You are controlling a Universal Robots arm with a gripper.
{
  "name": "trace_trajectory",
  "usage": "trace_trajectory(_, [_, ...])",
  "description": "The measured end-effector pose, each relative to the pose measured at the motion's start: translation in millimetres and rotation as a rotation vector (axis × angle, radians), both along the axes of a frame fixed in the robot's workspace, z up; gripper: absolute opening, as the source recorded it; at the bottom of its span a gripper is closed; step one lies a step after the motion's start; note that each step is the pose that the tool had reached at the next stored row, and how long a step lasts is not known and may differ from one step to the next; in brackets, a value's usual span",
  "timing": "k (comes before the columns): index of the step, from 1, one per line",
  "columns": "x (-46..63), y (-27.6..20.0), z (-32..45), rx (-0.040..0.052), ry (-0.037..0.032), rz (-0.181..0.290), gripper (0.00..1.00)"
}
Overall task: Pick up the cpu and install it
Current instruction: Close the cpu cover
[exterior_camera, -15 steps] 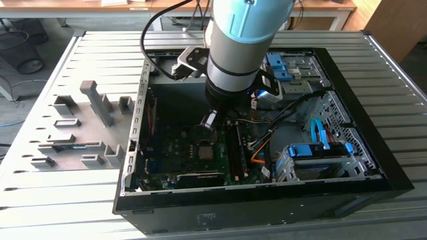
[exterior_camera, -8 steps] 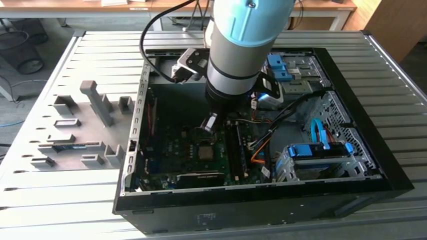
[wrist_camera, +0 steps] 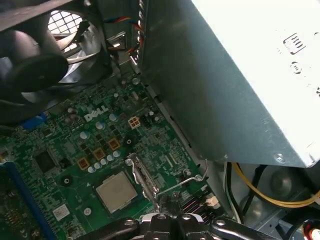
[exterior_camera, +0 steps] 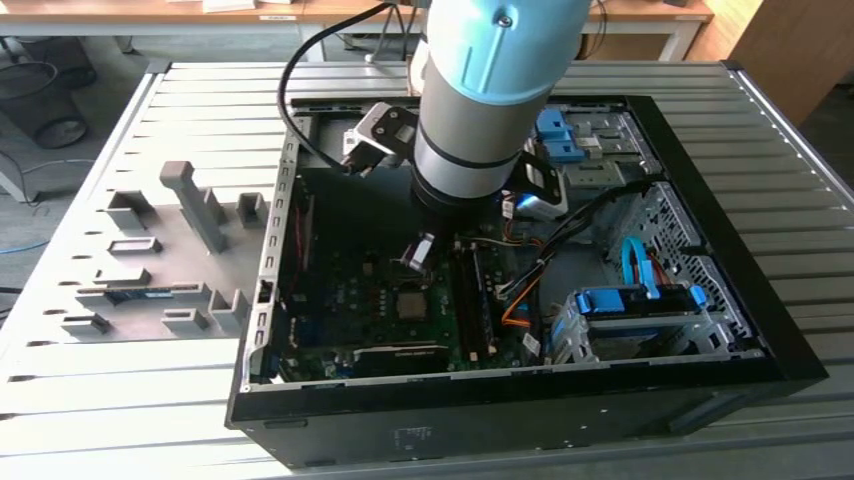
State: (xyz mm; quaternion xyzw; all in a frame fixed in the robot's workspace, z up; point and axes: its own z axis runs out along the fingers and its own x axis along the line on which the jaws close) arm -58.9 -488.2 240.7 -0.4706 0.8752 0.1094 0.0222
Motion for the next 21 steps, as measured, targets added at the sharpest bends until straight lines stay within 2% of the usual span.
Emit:
trace_trajectory(11, [-1.2,-9.1,-1.1,-0.0001,0.0000,0.000,0.10])
trace_trajectory(18, [-0.4,-9.2,-5.7,-0.0040,-0.0001,0.000,0.10])
trace_trajectory(19, [-0.4,-9.2,-5.9,-0.0111,0.0001,0.001,0.10])
trace_trajectory(21, [-0.3,-9.1,-6.2,-0.0373,0.0001,0.006,0.10])
